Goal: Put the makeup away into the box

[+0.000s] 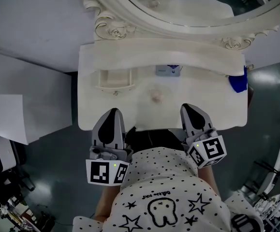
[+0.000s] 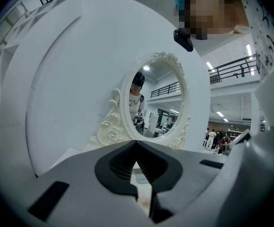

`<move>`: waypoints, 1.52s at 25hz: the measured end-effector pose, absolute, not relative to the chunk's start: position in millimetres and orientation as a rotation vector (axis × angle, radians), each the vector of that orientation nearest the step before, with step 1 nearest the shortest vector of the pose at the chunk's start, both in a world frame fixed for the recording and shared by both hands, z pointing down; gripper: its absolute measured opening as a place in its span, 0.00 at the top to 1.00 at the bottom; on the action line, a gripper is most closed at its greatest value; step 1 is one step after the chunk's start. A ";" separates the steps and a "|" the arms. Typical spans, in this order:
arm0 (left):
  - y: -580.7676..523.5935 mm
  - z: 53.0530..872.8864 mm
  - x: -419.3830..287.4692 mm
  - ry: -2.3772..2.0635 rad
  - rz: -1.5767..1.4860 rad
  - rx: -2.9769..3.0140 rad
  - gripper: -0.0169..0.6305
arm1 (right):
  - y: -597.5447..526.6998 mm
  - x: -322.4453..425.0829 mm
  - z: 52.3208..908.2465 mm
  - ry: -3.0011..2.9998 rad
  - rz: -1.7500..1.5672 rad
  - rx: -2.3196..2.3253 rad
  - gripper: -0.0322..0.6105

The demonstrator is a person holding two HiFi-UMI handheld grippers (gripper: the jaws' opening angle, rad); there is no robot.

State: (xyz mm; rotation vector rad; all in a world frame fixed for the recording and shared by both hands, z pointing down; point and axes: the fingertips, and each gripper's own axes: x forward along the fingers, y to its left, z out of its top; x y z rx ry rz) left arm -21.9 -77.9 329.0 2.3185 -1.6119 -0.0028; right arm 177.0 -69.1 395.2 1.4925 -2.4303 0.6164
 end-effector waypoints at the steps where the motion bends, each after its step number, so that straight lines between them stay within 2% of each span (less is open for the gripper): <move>1: -79.6 329.8 -23.1 -1.605 -0.004 2.320 0.98 | -69.8 174.3 397.7 -2.426 0.613 1.483 0.93; 6: -87.3 334.7 -28.5 -1.570 -0.009 2.326 0.98 | -79.5 160.5 417.3 -2.384 0.543 1.393 0.93; 9: -92.8 337.3 -32.3 -1.555 -0.011 2.329 0.98 | -94.0 151.1 433.3 -2.353 0.464 1.325 0.83; 14: -99.8 340.2 -38.6 -1.539 -0.016 2.325 0.98 | -116.5 132.4 469.1 -2.273 0.351 1.156 0.72; 22: -102.7 339.9 -51.2 -1.545 -0.014 2.313 0.98 | -112.9 113.7 555.6 -2.134 0.320 0.847 0.66; 30: -101.4 341.0 -57.8 -1.549 -0.007 2.312 0.98 | -104.6 112.3 589.3 -2.094 0.325 0.808 0.65; 38: -98.2 337.9 -55.7 -1.547 -0.018 2.319 0.98 | -110.0 115.0 581.1 -2.077 0.305 0.828 0.72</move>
